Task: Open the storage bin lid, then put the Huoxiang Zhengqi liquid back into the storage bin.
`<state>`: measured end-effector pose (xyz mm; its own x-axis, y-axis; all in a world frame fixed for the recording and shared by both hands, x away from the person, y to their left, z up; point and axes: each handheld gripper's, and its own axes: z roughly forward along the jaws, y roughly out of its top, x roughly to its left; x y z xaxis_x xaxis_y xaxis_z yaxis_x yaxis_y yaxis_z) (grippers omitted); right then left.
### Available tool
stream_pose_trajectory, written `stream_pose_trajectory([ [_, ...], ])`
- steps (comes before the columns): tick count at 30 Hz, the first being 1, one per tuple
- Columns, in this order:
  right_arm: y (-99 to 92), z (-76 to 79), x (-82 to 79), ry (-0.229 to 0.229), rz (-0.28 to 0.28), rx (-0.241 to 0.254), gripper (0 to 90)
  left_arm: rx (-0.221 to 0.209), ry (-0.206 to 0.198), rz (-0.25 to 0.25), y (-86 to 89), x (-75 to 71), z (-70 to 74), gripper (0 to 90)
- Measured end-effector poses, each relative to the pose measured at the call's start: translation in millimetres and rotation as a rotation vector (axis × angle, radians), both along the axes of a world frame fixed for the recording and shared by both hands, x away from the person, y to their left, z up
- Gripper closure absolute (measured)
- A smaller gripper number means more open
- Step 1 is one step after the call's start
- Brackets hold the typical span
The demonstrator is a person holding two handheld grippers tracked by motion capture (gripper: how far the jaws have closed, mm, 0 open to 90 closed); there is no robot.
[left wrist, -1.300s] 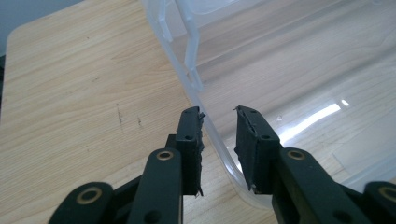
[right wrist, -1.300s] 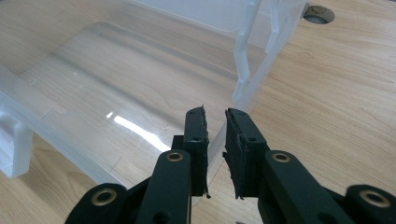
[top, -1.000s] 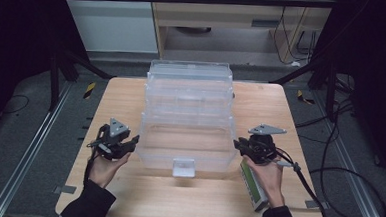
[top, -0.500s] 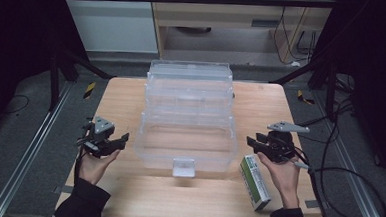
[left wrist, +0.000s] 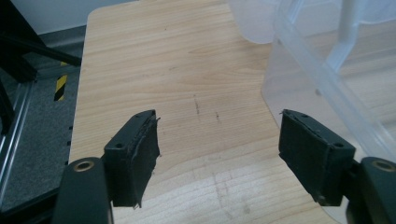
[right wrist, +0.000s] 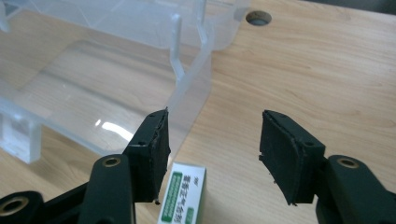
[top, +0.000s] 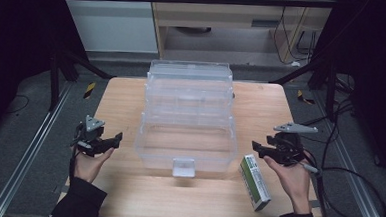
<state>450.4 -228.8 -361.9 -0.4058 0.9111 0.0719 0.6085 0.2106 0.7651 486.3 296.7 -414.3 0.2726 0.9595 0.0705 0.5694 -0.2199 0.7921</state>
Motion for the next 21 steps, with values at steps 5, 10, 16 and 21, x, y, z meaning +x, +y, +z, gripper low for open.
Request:
stream_pose_trajectory([
  [5,-3.3,5.6,-3.7,0.028,-0.003,-0.025,40.2,0.001,0.001,0.024,4.5,0.9,-0.9,23.4],
  [10,-1.1,13.2,-7.2,0.061,0.016,-0.043,39.5,0.008,0.004,0.038,7.8,-0.2,-2.5,21.5],
  [16,1.9,20.8,-11.0,0.115,0.021,-0.069,42.9,0.004,-0.001,0.062,15.0,-0.2,-4.0,21.6],
  [21,5.2,23.2,-15.5,0.149,0.026,-0.081,44.7,0.007,0.007,0.071,17.3,1.4,-5.8,22.2],
])
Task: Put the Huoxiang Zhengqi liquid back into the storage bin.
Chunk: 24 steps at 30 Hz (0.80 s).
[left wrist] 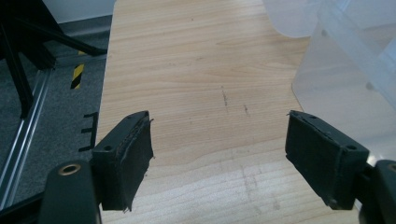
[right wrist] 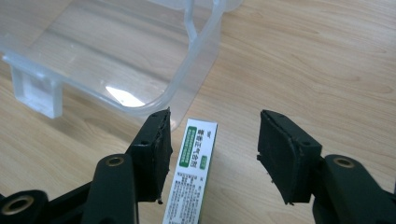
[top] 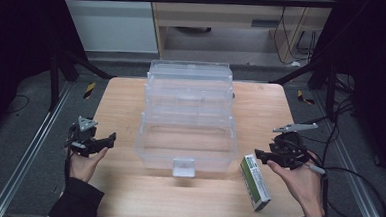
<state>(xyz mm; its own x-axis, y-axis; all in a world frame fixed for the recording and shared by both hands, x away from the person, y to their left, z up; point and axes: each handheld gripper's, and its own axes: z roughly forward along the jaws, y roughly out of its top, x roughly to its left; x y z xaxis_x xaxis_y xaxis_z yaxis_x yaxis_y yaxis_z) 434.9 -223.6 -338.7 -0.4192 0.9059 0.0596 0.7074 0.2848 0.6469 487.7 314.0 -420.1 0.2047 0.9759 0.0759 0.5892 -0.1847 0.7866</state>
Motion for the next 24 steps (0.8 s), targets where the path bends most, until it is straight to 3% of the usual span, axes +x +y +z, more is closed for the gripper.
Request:
stream_pose_trajectory([
  [12,12.7,-5.3,-7.2,0.055,0.038,-0.035,45.6,0.015,0.007,0.022,3.6,1.4,-3.3,21.5],
  [19,18.0,-13.4,-8.0,0.117,0.042,-0.046,46.9,0.026,0.003,0.026,3.0,0.8,-2.9,21.5],
  [24,20.0,-20.0,-8.4,0.155,0.037,-0.08,47.1,0.029,0.004,0.027,2.9,0.8,-3.1,21.5],
])
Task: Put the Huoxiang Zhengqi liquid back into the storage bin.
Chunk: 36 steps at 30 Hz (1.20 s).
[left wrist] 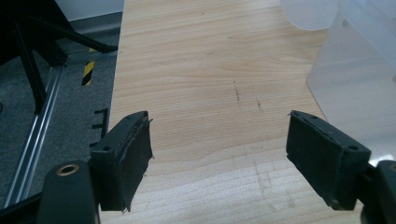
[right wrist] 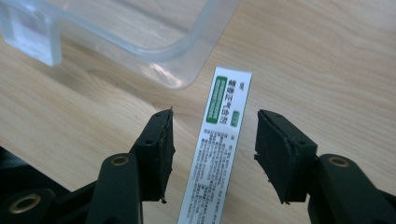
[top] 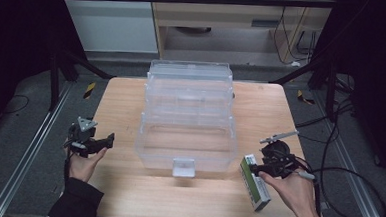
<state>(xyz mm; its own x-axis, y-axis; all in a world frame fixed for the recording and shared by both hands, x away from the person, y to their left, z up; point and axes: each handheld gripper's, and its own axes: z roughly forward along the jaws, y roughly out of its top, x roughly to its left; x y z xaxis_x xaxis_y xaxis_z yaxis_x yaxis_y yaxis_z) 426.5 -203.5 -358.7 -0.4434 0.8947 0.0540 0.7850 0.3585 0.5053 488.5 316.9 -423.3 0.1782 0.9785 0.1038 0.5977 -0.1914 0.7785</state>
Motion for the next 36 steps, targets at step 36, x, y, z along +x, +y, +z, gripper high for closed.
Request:
stream_pose_trajectory([
  [36,5.0,-28.1,4.6,0.167,-0.008,-0.07,49.1,0.019,0.019,-0.015,-3.2,1.4,-3.4,21.9],
])
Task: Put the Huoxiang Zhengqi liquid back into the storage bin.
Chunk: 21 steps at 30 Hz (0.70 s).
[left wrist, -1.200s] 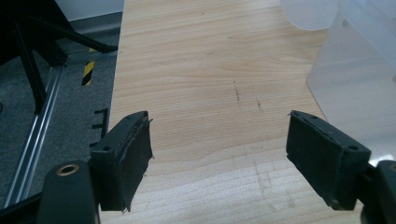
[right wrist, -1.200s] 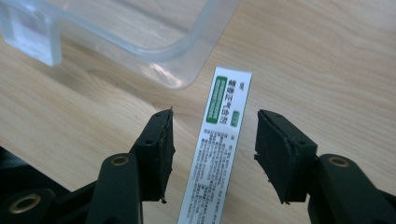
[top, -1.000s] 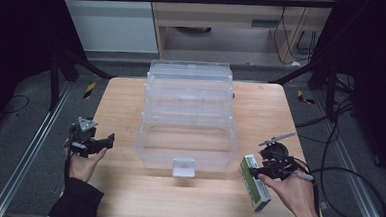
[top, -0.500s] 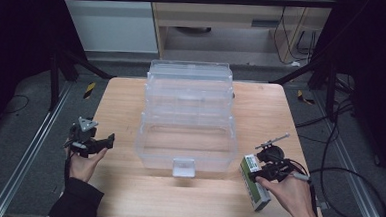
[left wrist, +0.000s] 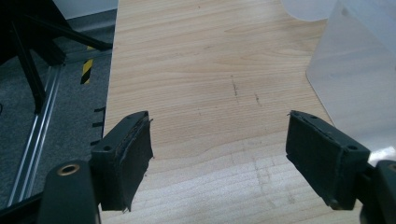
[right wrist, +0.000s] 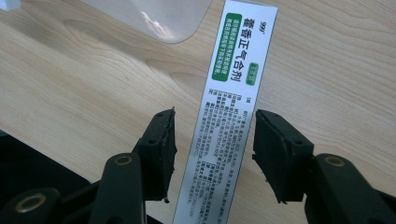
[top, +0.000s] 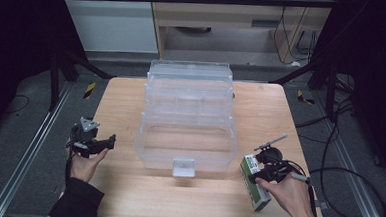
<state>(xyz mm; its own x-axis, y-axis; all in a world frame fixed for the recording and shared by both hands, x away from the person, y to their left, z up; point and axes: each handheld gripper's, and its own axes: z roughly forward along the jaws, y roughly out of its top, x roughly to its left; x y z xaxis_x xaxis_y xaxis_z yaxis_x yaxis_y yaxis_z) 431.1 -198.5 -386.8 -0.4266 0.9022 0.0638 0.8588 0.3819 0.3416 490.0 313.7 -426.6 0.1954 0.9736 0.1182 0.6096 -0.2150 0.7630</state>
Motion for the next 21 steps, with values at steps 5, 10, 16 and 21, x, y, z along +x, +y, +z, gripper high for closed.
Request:
stream_pose_trajectory([
  [5,-0.2,-3.7,1.0,0.01,0.009,-0.007,50.3,0.004,0.007,-0.002,-0.1,0.5,-0.8,21.8],
  [10,0.2,-6.4,2.7,0.021,0.01,-0.017,51.5,0.003,0.009,-0.005,-0.2,0.7,-1.0,21.9],
  [16,1.2,-9.7,4.5,0.03,0.013,-0.037,53.9,0.004,0.013,-0.005,-0.7,1.1,-1.8,21.9],
  [21,2.0,-11.6,5.3,0.043,0.004,-0.045,55.4,0.005,0.014,-0.006,-1.1,1.3,-2.1,21.9],
])
